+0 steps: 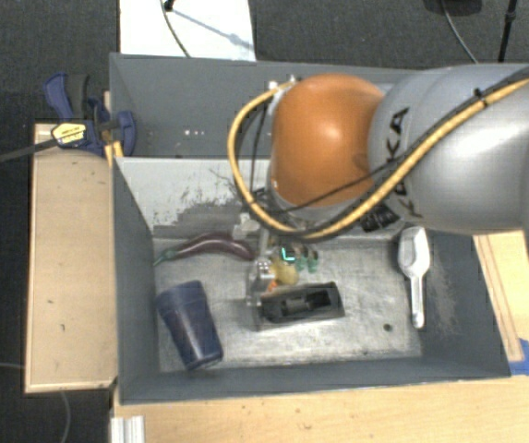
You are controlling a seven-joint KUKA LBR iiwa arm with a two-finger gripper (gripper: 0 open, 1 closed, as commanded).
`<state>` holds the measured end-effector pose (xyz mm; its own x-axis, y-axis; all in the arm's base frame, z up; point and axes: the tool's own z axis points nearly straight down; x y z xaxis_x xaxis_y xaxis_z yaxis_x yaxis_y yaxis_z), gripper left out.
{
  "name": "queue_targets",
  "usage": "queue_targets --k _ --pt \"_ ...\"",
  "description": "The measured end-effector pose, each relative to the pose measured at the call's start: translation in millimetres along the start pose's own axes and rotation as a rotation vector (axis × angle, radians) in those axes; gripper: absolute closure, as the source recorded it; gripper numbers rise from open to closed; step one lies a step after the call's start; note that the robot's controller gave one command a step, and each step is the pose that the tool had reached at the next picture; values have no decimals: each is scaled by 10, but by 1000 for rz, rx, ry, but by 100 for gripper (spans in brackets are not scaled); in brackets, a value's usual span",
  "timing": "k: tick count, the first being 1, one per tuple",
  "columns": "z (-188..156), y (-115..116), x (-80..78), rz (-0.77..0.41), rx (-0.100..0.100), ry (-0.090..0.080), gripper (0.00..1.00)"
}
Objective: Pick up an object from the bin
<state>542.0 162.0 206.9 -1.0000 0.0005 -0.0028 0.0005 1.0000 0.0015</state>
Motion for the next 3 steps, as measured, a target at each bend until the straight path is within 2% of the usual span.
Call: queue_targets --k 1,2,3 --pt "136 -190 -15 -110 -2 -3 0" --pt "284 -453 62 -163 2 1 0" --pt "602 -447 105 118 0 -1 0"
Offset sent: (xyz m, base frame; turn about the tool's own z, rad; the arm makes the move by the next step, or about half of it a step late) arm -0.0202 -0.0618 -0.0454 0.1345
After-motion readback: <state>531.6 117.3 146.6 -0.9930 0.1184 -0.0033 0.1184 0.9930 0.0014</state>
